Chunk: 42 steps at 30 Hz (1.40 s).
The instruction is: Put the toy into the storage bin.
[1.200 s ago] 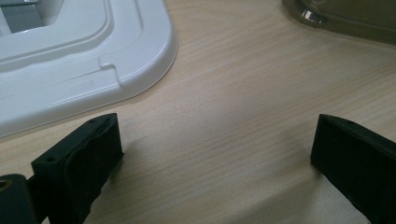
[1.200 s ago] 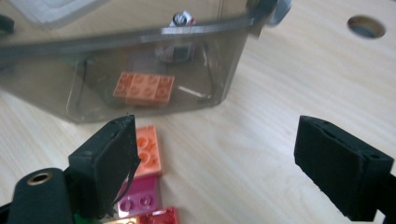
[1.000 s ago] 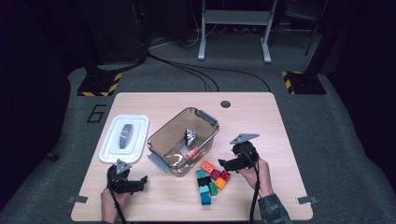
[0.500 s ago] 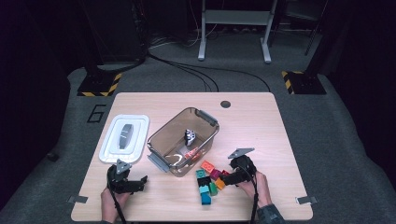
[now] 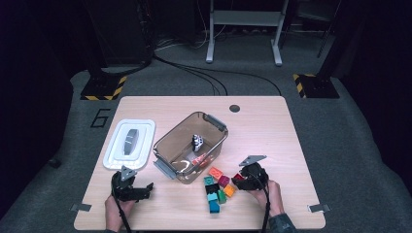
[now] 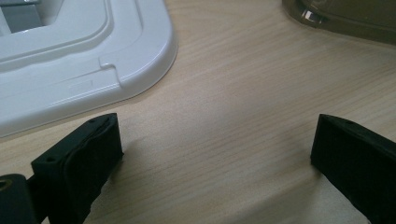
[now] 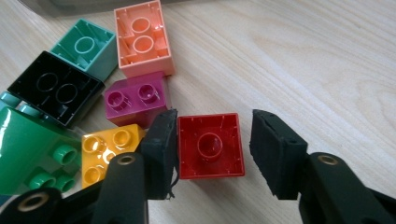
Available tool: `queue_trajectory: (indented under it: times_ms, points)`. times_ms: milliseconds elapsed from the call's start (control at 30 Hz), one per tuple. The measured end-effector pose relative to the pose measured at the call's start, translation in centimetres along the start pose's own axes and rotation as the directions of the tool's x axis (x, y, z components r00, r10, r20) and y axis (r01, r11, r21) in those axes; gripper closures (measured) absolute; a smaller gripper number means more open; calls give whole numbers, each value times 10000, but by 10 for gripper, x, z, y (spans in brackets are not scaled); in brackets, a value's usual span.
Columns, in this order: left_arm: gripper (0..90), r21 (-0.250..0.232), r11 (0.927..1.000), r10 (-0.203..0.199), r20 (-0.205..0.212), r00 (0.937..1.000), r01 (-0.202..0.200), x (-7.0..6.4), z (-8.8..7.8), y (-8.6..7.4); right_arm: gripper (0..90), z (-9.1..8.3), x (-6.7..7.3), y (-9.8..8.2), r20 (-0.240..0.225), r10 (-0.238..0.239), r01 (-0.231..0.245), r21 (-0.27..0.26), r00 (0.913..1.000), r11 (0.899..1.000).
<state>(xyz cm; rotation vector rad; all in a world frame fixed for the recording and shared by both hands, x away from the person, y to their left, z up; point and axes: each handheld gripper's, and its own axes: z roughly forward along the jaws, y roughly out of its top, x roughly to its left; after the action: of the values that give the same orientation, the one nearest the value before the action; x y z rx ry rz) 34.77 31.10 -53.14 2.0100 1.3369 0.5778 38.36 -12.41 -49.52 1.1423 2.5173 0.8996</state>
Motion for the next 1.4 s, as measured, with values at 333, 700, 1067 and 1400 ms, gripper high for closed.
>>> queue_trajectory:
  times_ms: [333, 700, 1067, 1400]
  points:
    - [19, -1, 10000, -4, 2, 10000, 4, 0, 0, 0, 583, 3, 0, 0, 182, -138, 139, -36, 9997, 9999]
    - [19, 2, 10000, 0, 1, 10000, 0, 0, 0, 0, 587, 1, -17, 3, 130, 563, -551, -802, 9983, 9953]
    - [19, -5, 10000, -4, -1, 10000, 4, 0, 0, 0, 587, -5, -33, 23, 356, 777, -730, -1184, 9963, 9903]
    - [20, -2, 10000, -3, 0, 10000, 3, 0, 0, 0, 587, -10, -46, 42, 588, 814, -733, -1286, 9949, 9890]
